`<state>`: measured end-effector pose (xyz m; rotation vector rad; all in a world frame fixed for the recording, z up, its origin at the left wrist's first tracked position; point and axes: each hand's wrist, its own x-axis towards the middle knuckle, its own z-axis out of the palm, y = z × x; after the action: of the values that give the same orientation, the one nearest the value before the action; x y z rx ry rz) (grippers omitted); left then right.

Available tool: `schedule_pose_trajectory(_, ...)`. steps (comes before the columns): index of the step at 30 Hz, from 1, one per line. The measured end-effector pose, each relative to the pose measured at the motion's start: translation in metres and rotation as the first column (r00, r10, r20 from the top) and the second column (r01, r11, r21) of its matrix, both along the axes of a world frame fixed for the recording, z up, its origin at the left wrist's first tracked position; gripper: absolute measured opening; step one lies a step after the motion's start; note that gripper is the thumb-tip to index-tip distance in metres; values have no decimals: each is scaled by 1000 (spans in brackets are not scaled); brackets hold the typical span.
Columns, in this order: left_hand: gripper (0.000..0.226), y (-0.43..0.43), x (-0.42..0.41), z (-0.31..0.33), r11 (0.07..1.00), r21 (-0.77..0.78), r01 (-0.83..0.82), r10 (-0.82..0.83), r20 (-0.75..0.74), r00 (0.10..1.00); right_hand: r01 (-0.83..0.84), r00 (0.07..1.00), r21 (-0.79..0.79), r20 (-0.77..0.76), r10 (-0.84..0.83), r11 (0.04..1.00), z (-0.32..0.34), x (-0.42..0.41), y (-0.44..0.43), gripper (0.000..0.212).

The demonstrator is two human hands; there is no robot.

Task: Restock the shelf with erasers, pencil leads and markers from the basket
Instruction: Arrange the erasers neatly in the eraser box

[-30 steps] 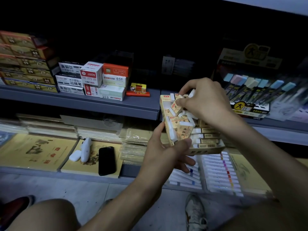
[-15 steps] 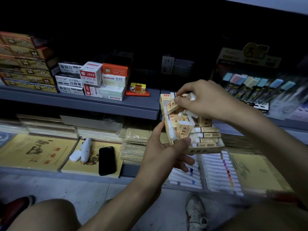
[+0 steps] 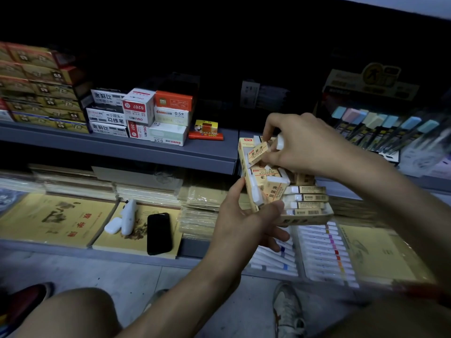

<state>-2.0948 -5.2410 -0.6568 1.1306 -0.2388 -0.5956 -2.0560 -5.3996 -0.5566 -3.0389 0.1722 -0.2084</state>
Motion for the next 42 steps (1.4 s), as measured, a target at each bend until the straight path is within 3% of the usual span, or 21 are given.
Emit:
schedule_pose_trajectory(7, 45, -1, -1, 0, 1000, -11, 0, 0, -6, 1000, -18, 999, -105, 49, 23, 994, 1, -1, -1, 27)
schedule_pose_trajectory(15, 49, -2, 0, 0, 1000, -12, -6, 6, -13, 1000, -21, 996, -33, 84, 23, 999, -5, -7, -10, 27)
schedule_pose_trajectory(22, 51, -2, 1, -1, 1000, -4, -3, 3, -11, 1000, -74, 989, -199, 114, 98, 977, -1, -14, -17, 14)
schedule_pose_trajectory(30, 48, -2, 0, -1, 1000, -5, -6, 6, 3, 1000, -50, 996, -60, 75, 55, 997, -6, -19, -20, 17)
schedule_pose_trajectory(35, 46, -2, 0, -2, 1000, -7, -5, 5, 7, 1000, -68, 998, -112, 6, 69, 991, -13, -5, -19, 28)
schedule_pose_trajectory(42, 43, -2, 0, -2, 1000, -15, -9, 9, 11, 1000, -49, 999, 62, 11, 48, 997, -18, 5, -17, 9)
